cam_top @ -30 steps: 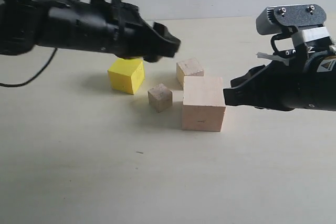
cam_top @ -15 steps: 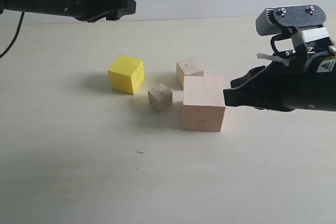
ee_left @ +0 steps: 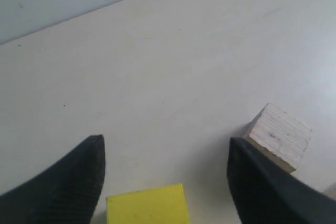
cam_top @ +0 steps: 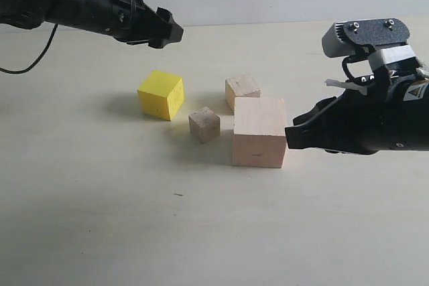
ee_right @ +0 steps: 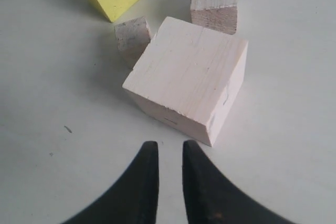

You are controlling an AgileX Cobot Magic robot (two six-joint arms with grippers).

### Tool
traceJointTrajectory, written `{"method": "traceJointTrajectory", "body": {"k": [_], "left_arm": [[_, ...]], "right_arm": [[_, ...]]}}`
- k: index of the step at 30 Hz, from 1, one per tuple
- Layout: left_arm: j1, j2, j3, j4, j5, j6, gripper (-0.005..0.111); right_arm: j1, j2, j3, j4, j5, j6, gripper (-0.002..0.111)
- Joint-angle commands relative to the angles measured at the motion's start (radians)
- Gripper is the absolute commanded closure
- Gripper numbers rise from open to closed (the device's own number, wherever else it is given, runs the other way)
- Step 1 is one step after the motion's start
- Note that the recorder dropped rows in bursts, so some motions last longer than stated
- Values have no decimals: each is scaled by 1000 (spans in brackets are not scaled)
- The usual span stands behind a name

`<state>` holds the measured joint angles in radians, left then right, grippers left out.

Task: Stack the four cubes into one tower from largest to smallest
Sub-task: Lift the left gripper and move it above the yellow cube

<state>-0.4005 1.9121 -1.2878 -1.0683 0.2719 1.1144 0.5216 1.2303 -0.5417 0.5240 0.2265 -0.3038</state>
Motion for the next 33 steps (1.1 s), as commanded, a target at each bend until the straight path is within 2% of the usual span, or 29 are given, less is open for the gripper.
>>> {"method": "traceJointTrajectory", "body": {"k": [1, 5, 7, 10, 15, 17, 21, 26, 33], "left_arm": [[-12, -5, -6, 54, 6, -67, 42], [-19, -6, -19, 131, 35, -149, 42], [-19, -6, -55, 216, 100, -267, 42], [-19, -6, -132, 431, 183, -462, 42], [-19, 5, -267, 870, 354, -937, 42], [-19, 15, -306, 946, 412, -1027, 42], [-32, 47, -366, 957, 491, -1051, 42], [-79, 109, -404, 973, 505, -1051, 42], [-108, 195, -459, 1110, 530, -1042, 40]], "right_arm": [[2, 2, -4, -2, 4, 0, 90], [2, 2, -4, 0, 4, 0, 90], [2, 2, -4, 3, 4, 0, 90], [2, 2, -4, 3, 4, 0, 90], [2, 2, -4, 3, 4, 0, 90], [2, 2, -4, 3, 4, 0, 90], [2, 2, -4, 3, 4, 0, 90], [2, 2, -4, 3, 4, 0, 90], [2, 2, -4, 2, 8, 0, 90]]}}
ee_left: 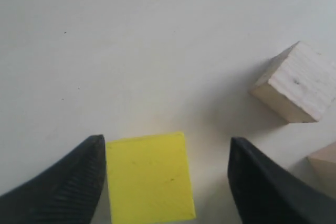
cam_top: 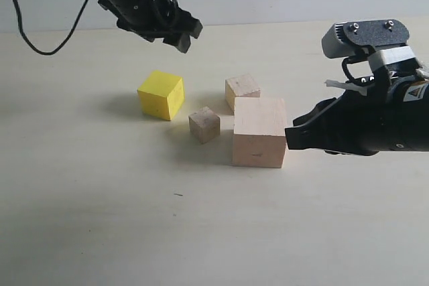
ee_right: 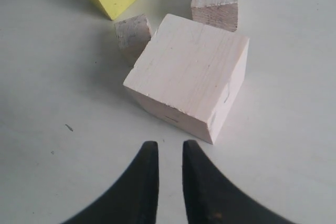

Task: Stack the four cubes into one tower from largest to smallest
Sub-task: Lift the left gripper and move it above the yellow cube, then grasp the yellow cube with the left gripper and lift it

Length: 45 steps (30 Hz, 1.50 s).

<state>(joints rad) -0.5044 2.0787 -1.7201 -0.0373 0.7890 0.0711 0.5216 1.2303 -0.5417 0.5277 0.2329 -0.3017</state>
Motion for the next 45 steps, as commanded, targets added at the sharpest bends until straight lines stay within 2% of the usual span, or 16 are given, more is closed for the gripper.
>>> {"method": "traceJointTrajectory", "body": {"k": [1, 5, 8, 17, 27, 29, 32, 37, 38, 45], "left_arm": [[-4, 34, -29, 108, 10, -1, 37], [-7, 43, -31, 133, 6, -38, 21], [-9, 50, -31, 133, 6, -158, 21], [-9, 144, -31, 128, 40, -162, 21], [-9, 163, -31, 126, 75, -167, 22], [-9, 163, -31, 128, 83, -188, 30], [-9, 153, -31, 129, 99, -188, 52], [-9, 109, -31, 149, 115, -182, 101], [-9, 98, -33, 154, 121, -180, 107], [-9, 1, -53, 153, 239, -120, 107]], "right_arm": [[2, 2, -4, -1, 1, -2, 90], [2, 2, -4, -1, 1, -2, 90], [2, 2, -4, 1, -2, -2, 90], [2, 2, -4, 1, -2, -2, 90], [2, 2, -4, 3, -2, -2, 90], [2, 2, -4, 3, -2, -2, 90], [2, 2, -4, 3, -2, -2, 90], [2, 2, -4, 3, 2, -2, 90], [2, 2, -4, 3, 2, -2, 90], [-4, -6, -4, -14, 2, -2, 90]]}}
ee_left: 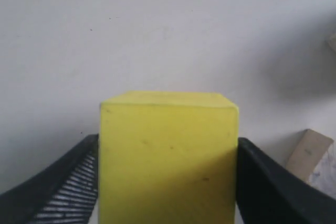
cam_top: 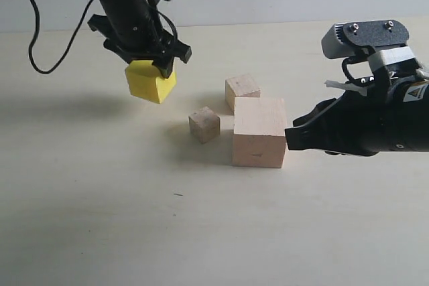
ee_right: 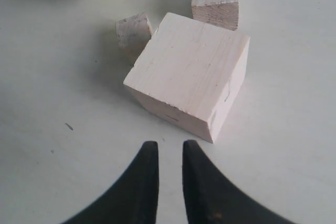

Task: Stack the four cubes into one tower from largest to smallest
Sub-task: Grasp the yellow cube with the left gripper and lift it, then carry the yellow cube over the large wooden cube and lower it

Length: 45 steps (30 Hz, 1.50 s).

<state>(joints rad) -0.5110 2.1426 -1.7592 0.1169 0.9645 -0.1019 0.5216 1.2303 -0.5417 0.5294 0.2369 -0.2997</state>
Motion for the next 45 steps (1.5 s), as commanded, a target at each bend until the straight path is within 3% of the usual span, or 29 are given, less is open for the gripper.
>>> {"method": "traceJointTrajectory", "body": {"k": [1, 10, 18, 24, 33, 39, 45], "left_arm": [[-2, -79, -14, -13, 82, 87, 107], [-2, -155, -14, -349, 235, 524, 107], [-5, -155, -14, -640, 257, 981, 107], [-53, -155, -49, -633, 257, 1163, 107], [-166, -94, -175, -484, 257, 1175, 107], [-189, -60, -209, -478, 257, 1300, 107], [-189, -33, -209, -471, 257, 1283, 107]], "right_arm": [[-14, -11, -4, -16, -2, -4, 90], [-221, -130, -4, -11, -2, 66, 90], [-238, -181, -4, -11, 81, 68, 90], [-238, -193, -4, -11, 141, 68, 90], [-238, -199, -4, -11, 161, 68, 90], [-238, -199, -4, -6, 179, 68, 90], [-236, -199, -4, -6, 179, 68, 90]]}}
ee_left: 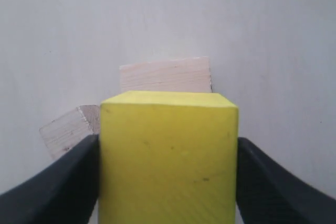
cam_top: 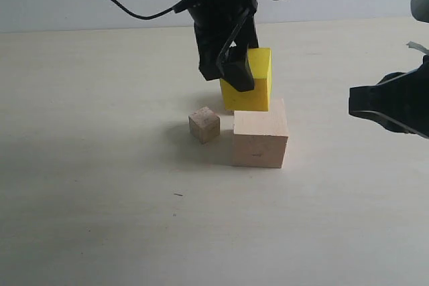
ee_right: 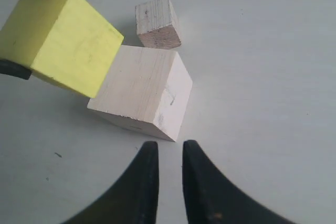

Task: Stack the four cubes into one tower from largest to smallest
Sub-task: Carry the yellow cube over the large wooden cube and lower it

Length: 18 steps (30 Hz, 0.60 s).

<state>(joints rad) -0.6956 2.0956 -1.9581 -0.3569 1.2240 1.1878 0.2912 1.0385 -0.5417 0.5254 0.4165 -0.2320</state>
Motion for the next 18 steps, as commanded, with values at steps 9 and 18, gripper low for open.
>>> {"method": "traceJointTrajectory", "body": {"k": [9, 18], "left_arm": [[-4, 75, -95, 27, -3, -44, 107], [-9, 122, -103, 11, -3, -44, 107]], "right_arm": [[-6, -7, -4, -2, -2, 14, 90], [-6, -7, -4, -2, -10, 14, 90]]}}
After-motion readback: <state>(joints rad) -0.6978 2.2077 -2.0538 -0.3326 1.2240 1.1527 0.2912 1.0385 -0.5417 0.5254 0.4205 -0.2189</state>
